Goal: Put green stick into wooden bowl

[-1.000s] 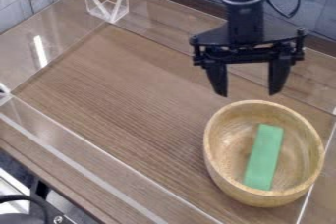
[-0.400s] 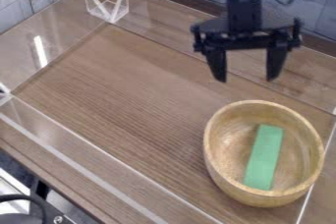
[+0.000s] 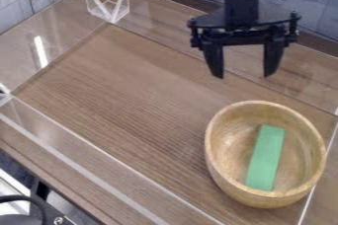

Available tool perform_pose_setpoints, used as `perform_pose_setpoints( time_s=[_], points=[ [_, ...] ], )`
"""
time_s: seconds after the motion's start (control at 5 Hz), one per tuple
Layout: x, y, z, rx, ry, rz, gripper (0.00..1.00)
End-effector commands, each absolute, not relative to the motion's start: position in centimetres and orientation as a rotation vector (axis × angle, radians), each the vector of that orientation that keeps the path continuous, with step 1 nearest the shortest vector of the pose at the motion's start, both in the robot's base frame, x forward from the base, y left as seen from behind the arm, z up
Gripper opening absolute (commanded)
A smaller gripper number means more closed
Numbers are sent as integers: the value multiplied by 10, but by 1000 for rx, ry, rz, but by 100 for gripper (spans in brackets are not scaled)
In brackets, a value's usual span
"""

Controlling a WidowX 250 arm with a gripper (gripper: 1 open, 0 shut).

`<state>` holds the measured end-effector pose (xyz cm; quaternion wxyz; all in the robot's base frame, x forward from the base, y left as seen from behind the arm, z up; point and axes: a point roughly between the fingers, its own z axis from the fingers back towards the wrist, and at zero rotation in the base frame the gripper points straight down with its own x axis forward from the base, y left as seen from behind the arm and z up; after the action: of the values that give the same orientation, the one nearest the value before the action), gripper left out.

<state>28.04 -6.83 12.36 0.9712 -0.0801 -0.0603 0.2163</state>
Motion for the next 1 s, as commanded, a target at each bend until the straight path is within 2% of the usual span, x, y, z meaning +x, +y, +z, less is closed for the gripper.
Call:
perform_pose_setpoints(
  time_s=[0.0,0.2,0.6,0.8],
  points=[
    [276,-73,137,-167,-167,465,100],
    [267,-82,142,-170,-169,476,100],
    [267,-67,123,-185,-173,464,100],
    [265,-72,120,-190,-170,440,100]
  ],
)
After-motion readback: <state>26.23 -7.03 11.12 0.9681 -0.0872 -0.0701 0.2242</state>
